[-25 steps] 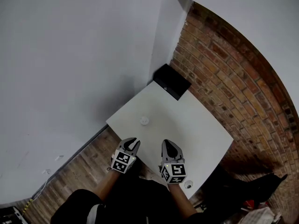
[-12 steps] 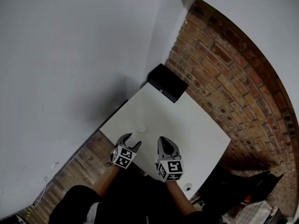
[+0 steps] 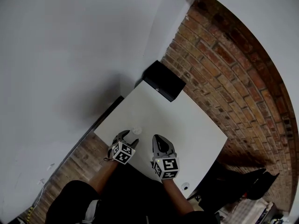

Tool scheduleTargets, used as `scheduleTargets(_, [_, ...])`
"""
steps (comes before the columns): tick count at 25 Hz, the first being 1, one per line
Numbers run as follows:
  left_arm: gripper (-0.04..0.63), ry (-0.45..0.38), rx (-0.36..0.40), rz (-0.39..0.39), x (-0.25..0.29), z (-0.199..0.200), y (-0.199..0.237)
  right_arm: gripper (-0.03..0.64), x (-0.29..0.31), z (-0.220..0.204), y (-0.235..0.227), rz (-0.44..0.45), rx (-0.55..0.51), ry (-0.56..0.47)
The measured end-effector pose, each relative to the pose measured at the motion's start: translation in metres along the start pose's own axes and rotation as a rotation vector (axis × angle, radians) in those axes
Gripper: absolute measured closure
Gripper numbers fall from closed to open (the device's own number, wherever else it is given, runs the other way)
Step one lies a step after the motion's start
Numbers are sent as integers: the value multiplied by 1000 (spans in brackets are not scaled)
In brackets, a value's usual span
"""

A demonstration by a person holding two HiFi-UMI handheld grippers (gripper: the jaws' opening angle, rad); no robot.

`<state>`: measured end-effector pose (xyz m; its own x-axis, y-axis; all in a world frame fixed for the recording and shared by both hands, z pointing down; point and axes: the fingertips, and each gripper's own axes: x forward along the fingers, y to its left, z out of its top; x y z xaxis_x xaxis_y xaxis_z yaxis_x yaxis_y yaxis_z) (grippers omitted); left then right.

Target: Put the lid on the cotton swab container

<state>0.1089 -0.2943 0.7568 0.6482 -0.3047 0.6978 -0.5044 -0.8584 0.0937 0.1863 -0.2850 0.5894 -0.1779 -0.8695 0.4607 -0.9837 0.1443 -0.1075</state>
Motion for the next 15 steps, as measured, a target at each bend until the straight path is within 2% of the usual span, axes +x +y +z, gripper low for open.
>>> scheduleTargets(4, [334, 13, 22, 10, 11, -1, -1, 594, 3, -4, -7, -13, 0, 17])
scheduleTargets(10, [338, 16, 17, 51, 19, 1, 7, 594, 6, -10, -12, -10, 3, 43])
scheduleTargets(15, [390, 13, 24, 54, 19, 3, 12, 594, 15, -14, -15, 4, -4, 64])
